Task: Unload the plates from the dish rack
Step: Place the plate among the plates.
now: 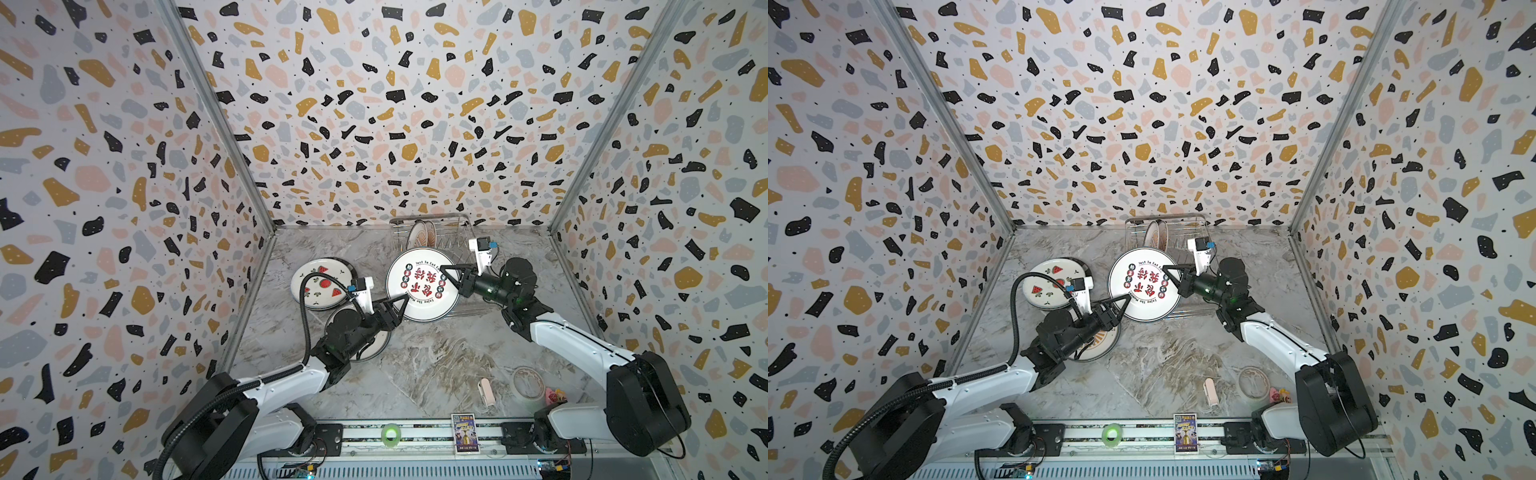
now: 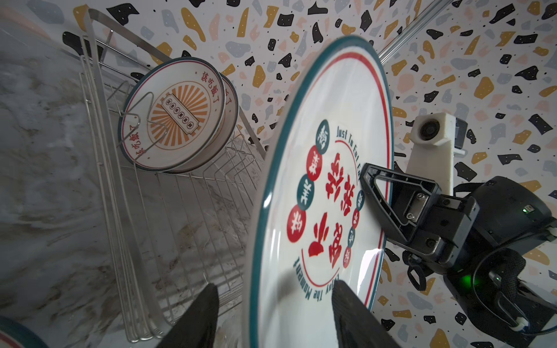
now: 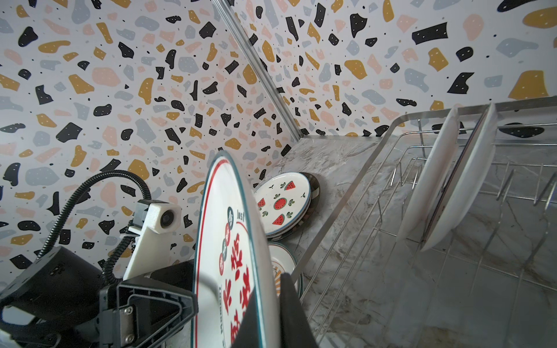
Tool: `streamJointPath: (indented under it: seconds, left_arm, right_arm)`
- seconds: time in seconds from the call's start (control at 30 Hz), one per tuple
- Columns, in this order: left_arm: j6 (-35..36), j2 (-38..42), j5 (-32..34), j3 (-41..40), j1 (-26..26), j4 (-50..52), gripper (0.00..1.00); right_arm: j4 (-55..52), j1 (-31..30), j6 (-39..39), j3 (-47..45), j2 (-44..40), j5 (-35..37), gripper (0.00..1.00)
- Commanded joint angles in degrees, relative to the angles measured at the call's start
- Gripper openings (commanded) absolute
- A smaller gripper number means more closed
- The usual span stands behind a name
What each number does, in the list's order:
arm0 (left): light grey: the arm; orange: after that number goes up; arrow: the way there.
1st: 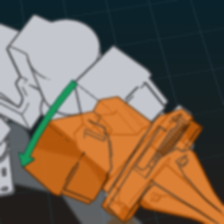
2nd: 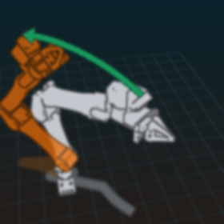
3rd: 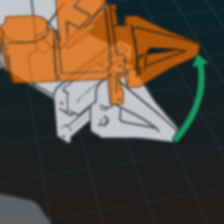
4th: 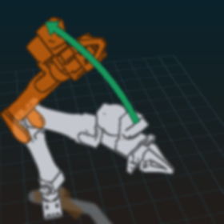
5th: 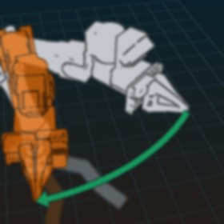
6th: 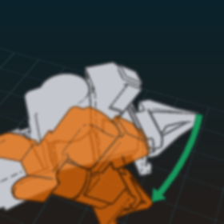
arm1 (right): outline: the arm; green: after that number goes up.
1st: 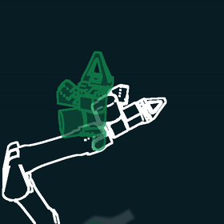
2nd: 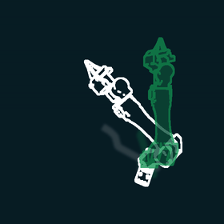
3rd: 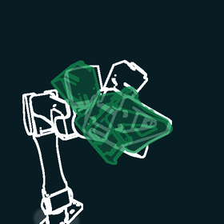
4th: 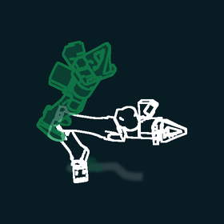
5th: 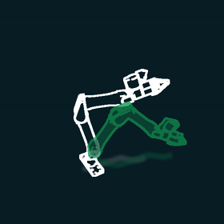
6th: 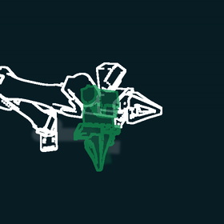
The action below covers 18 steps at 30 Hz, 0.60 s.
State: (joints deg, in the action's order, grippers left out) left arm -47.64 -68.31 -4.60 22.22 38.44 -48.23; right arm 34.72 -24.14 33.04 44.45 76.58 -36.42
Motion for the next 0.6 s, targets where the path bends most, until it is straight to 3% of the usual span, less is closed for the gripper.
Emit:
streamJointPath:
  seconds: [0.0,0.1,0.2,0.37,0.47,0.57]
  left_arm:
    - [0.19,-0.09,1.76,1.14,0.32,-2.2,0.61]
    - [-0.45,-0.79,1.5,1.16,0.32,-3.67,0.46]
    - [-1.7,-1.53,0.24,1.16,0.32,-5.41,0.22]
    - [-2.45,-1.23,-0.15,0.95,0.32,-5.39,0.2]
    - [-2.65,-0.77,-0.06,0.42,0.32,-5.21,0.1]
    - [-2.65,-0.09,0.42,-0.44,0.32,-5.78,0.09]
  right_arm:
    - [3.38,0.04,0.63,2.22,-1.56,-0.47,0.05]
    - [3.51,-0.05,0.62,2.31,-1.26,-0.9,0.05]
    - [3.43,-0.21,0.46,2.4,-0.76,-1.24,0.05]
    - [2.86,-0.63,-0.23,2.83,0.22,-0.85,0.05]
    - [1.47,-1.37,-1.75,3.5,0.63,-0.14,0.07]
    - [1.05,-2.52,-3.21,3.85,0.6,-1.35,0.16]
